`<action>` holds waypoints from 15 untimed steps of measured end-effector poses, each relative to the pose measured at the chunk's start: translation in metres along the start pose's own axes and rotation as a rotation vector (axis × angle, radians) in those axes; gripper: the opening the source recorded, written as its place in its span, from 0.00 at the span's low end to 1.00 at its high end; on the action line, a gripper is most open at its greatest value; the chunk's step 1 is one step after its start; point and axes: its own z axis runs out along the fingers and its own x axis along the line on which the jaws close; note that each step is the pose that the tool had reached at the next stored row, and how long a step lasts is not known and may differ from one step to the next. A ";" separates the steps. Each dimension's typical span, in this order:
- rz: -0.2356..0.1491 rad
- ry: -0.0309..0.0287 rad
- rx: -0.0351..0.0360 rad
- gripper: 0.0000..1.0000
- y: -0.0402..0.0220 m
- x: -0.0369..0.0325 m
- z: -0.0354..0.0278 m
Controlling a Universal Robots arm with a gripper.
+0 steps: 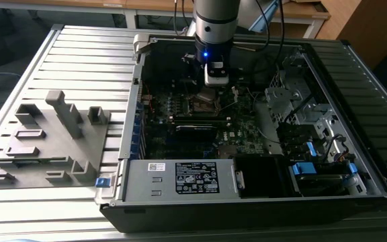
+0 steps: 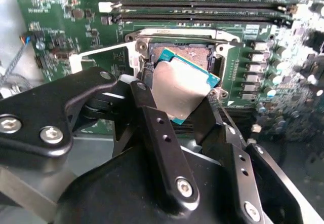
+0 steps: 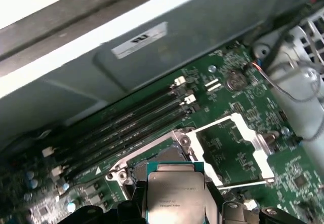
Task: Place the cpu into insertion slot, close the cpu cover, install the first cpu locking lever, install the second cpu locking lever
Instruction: 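Place the cpu into insertion slot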
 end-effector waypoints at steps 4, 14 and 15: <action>0.073 -0.0061 0.0025 0.54 0.0000 0.0000 0.0005; 0.178 -0.0150 0.0061 0.54 -0.0001 0.0001 0.0011; 0.178 -0.0150 0.0062 0.54 -0.0001 0.0000 0.0011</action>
